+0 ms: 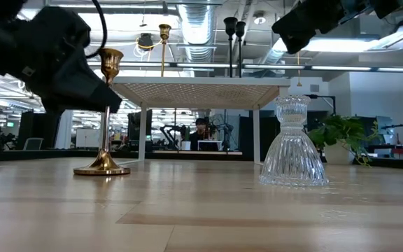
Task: Pick & Place candle stick holders
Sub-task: Put the golden candle holder on the shelf aligned with the other golden candle holder, then put the right glass candle holder on the shelf
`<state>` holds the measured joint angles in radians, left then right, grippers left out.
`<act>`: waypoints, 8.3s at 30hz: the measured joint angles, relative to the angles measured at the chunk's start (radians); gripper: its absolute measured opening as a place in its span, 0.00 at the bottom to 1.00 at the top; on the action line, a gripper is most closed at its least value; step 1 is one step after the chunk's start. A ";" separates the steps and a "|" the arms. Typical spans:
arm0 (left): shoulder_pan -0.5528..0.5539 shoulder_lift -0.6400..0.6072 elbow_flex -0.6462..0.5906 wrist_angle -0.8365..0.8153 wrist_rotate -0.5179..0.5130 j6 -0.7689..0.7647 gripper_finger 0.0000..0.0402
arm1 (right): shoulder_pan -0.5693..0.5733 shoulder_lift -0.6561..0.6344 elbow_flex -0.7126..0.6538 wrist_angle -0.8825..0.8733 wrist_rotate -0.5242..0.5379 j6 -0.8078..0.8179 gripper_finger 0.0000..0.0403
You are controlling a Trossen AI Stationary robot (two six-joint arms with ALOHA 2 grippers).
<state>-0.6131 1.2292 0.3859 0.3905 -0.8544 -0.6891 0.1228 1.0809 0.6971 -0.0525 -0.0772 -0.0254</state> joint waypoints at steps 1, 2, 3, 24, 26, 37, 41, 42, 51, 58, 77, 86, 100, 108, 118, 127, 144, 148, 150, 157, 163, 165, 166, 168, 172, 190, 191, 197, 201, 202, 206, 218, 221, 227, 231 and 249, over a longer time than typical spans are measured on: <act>0.007 0.016 0.000 0.014 0.009 0.000 0.31 | 0.000 0.000 0.000 0.000 0.000 0.000 0.00; 0.013 0.030 0.000 0.028 0.023 0.000 0.30 | 0.000 0.000 0.000 0.000 0.000 0.000 0.00; 0.018 0.043 0.000 0.040 0.037 0.000 0.29 | 0.000 0.000 0.000 0.000 0.000 0.000 0.00; 0.017 -0.009 0.005 0.066 0.121 0.004 0.04 | 0.000 0.000 0.000 0.000 0.000 0.000 0.00; 0.012 -0.020 0.021 0.054 0.121 0.026 0.04 | 0.000 0.000 0.000 -0.001 0.000 0.000 0.00; -0.043 -0.099 0.230 -0.298 0.122 0.039 0.04 | 0.000 0.000 0.000 -0.041 0.000 0.002 0.00; -0.035 -0.099 0.364 -0.489 0.122 0.059 0.04 | 0.000 0.001 0.000 -0.041 0.000 0.008 0.00; -0.029 -0.099 0.398 -0.529 0.122 0.081 0.04 | 0.000 0.001 0.000 -0.041 0.000 0.008 0.00; 0.109 -0.117 0.608 -0.684 0.141 0.399 0.04 | 0.000 0.001 0.000 -0.042 0.000 0.008 0.00; 0.321 -0.213 0.635 -0.690 0.238 0.555 0.04 | 0.008 0.001 0.000 -0.048 0.000 0.009 0.00; 0.783 -0.126 0.636 -0.602 0.585 0.580 0.04 | 0.021 0.000 0.000 -0.048 0.000 0.008 0.00; 0.830 -0.111 0.636 -0.549 0.584 0.584 0.04 | 0.021 0.000 0.000 -0.048 0.000 0.008 0.00; 0.848 -0.082 0.632 -0.539 0.583 0.587 0.04 | 0.021 0.000 0.000 -0.054 0.000 0.008 0.00; 0.848 -0.081 0.632 -0.547 0.582 0.585 0.04 | 0.021 0.000 0.000 -0.057 0.000 0.008 0.00; 0.850 -0.085 0.591 -0.530 0.564 0.566 0.04 | 0.021 0.000 0.000 -0.058 0.000 0.008 0.00; 0.850 -0.079 0.570 -0.495 0.550 0.561 0.11 | 0.021 0.000 0.000 -0.058 0.000 0.008 0.00; 0.844 -0.081 0.571 -0.480 0.601 0.579 0.32 | 0.021 0.000 0.000 -0.059 0.000 0.008 0.00; 0.842 -0.081 0.571 -0.480 0.602 0.578 0.39 | 0.021 0.000 0.000 -0.059 0.000 0.008 0.00; 0.843 -0.081 0.571 -0.480 0.602 0.578 0.43 | 0.021 0.000 0.000 -0.059 0.000 0.008 0.00; 0.842 -0.081 0.572 -0.479 0.602 0.577 0.54 | 0.021 0.000 0.000 -0.059 0.000 0.008 0.00; 0.842 -0.081 0.572 -0.479 0.602 0.577 0.61 | 0.021 0.000 0.000 -0.060 0.000 0.008 0.00; 0.842 -0.081 0.572 -0.479 0.602 0.577 0.63 | 0.021 0.000 0.000 -0.060 0.000 0.008 0.00; 0.842 -0.081 0.572 -0.480 0.602 0.577 0.64 | 0.021 0.000 0.000 -0.060 0.000 0.008 0.00; 0.843 -0.081 0.572 -0.480 0.602 0.577 0.65 | 0.021 0.000 0.000 -0.060 0.000 0.008 0.00; 0.842 -0.084 0.572 -0.480 0.602 0.577 0.67 | 0.021 0.000 0.000 -0.061 0.000 0.008 0.00; 0.784 -0.242 0.574 -0.645 0.604 0.523 0.67 | 0.022 0.000 0.001 -0.094 0.000 0.008 0.00; 0.774 -0.254 0.574 -0.663 0.602 0.508 0.67 | 0.022 0.000 0.001 -0.094 0.000 0.008 0.00; 0.702 -0.325 0.573 -0.790 0.603 0.423 0.67 | 0.022 0.000 0.001 -0.093 0.000 0.008 0.00; 0.649 -0.361 0.573 -0.825 0.663 0.386 0.67 | 0.022 0.000 0.001 -0.090 0.000 0.009 0.00; 0.636 -0.366 0.572 -0.825 0.689 0.384 0.67 | 0.022 0.000 0.001 -0.090 0.000 0.009 0.00; 0.589 -0.373 0.571 -0.826 0.779 0.384 0.67 | 0.027 0.000 0.001 -0.088 0.000 0.019 0.00; 0.558 -0.335 0.570 -0.820 0.965 0.385 0.67 | 0.075 0.000 0.001 -0.090 -0.002 0.027 0.00; 0.558 -0.316 0.564 -0.815 1.002 0.385 0.67 | 0.088 0.000 0.001 -0.082 -0.004 0.026 0.00; 0.558 -0.261 0.544 -0.809 1.005 0.338 0.67 | 0.093 0.000 0.001 -0.073 -0.003 0.019 0.00; 0.544 -0.240 0.544 -0.801 1.038 0.291 0.60 | 0.093 0.000 0.001 -0.069 -0.003 0.072 0.00; 0.252 -0.295 0.543 -0.795 0.847 0.511 0.02 | 0.244 0.000 0.000 -0.083 0.267 0.122 0.00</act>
<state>-0.3609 0.9346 0.9291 -0.4040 -0.0071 -0.1777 0.3667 1.0809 0.6975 -0.1354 0.1896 0.0968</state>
